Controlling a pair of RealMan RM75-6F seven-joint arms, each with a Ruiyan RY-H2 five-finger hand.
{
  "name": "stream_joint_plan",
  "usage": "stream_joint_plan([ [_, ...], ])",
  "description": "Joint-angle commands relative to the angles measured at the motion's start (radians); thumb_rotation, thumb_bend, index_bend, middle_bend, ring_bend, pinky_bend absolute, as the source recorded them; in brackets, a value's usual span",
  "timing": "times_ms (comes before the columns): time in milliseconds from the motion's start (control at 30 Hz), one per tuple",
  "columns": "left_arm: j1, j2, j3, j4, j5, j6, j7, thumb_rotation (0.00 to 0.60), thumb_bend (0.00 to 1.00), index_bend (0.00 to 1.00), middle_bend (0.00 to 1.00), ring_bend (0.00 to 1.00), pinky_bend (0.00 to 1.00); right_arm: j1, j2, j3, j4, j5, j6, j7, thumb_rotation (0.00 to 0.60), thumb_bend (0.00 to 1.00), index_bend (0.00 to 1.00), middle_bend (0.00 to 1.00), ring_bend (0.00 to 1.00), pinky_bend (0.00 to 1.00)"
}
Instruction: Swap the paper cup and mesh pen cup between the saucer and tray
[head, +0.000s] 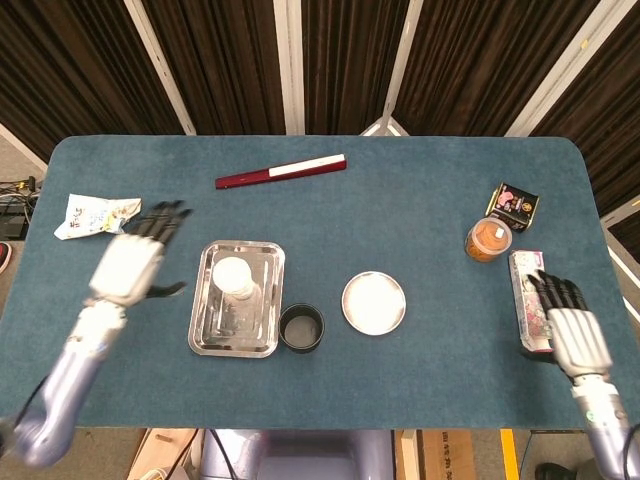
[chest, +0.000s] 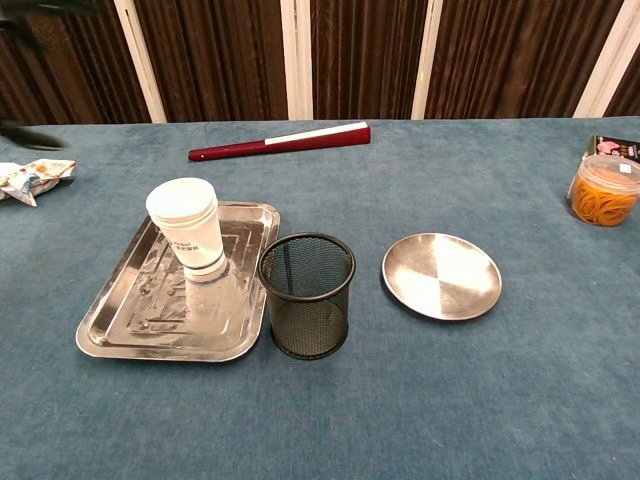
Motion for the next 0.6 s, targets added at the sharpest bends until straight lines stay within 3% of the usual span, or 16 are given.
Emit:
stream_joint_plan([
  [33, 0.165, 0.04, 0.104, 0.059, 0.107, 0.149, -0.046, 0.6, 0.03, 0.09, 0.0, 0.0, 0.16, 0.089, -0.018, 0.016, -0.057, -0.068, -0.061, -0.06, 0.6, 0.0, 0.0, 0.0, 0.0, 0.0],
  [233, 0.275, -0.008, 0.13, 0.119, 0.163, 0.266, -0.086, 0.6, 0.03, 0.1, 0.0, 0.0, 0.15, 0.224, -0.072, 0.048, -0.167, -0.081, -0.197, -0.186, 0.6, 0.0, 0.0, 0.0, 0.0, 0.0],
  [400, 0.311, -0.049, 0.128, 0.19, 0.176, 0.274, -0.14, 0.6, 0.04, 0.1, 0.0, 0.0, 0.15, 0.327, -0.125, 0.068, -0.249, -0.004, -0.344, -0.259, 0.6, 0.0, 0.0, 0.0, 0.0, 0.0],
  [600, 0.33, -0.079, 0.103, 0.242, 0.178, 0.284, -0.161, 0.6, 0.05, 0.1, 0.0, 0.0, 0.15, 0.427, -0.203, 0.074, -0.259, 0.081, -0.461, -0.365, 0.6, 0.0, 0.0, 0.0, 0.0, 0.0],
])
